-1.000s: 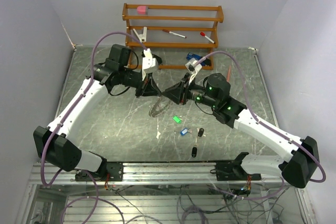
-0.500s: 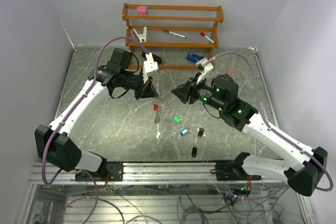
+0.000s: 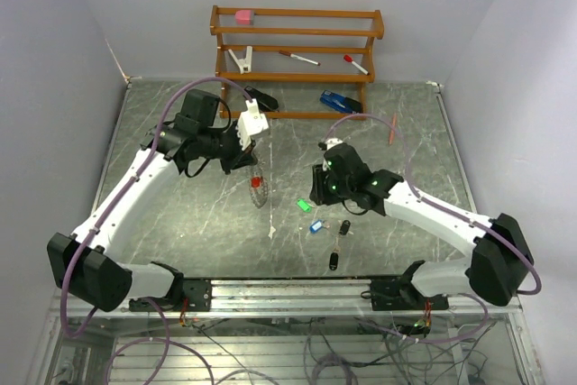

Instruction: Put the keys on the keyring

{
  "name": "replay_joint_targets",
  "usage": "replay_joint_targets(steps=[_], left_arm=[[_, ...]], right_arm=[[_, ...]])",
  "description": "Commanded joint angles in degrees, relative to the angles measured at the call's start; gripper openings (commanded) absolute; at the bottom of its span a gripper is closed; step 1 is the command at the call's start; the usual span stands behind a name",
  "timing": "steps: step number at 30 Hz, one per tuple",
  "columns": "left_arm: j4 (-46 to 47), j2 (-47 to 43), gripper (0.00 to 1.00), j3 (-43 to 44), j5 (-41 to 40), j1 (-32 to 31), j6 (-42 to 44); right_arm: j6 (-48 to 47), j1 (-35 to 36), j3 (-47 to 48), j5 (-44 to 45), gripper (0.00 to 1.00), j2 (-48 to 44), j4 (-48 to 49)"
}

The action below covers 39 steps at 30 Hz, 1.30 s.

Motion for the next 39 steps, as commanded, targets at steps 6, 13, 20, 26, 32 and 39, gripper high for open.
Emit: replay_joint_targets(steps=[6,13,20,26,32,39], left_arm=[[-0.15,-0.68,0.07,-0.46,2.71,-0.23,1.61],[0.04,-0.16,0.07,-0.02,3.02,-0.15,1.18],[0.54,-1.2,0.07,-0.67,1.33,0.01,0.87],[0.73,-1.81,0.07,-0.67,0.55,0.38,0.56],[0.82,-2.28,0.07,-1.12,0.06,0.64,0.89],[0.5,-2.54,0.07,-0.95,0.07,0.9,1.24]], right_arm=[[-1.05,-0.1,-1.76,-1.3,0.25,6.18,0.94],[-0.86,0.16,2.67,0.26,0.2,13.26,-0.32],[0.34,0.72,11.22,3.04,0.24,21.18,-3.2],[0.54,2.59,17.91,5.64,0.28,28.67,-6.86],[0.11,3.8,22.0,8.49,0.33,32.83,-9.78],[-0.12,4.1,22.68,9.8,0.33,34.68,-10.63]])
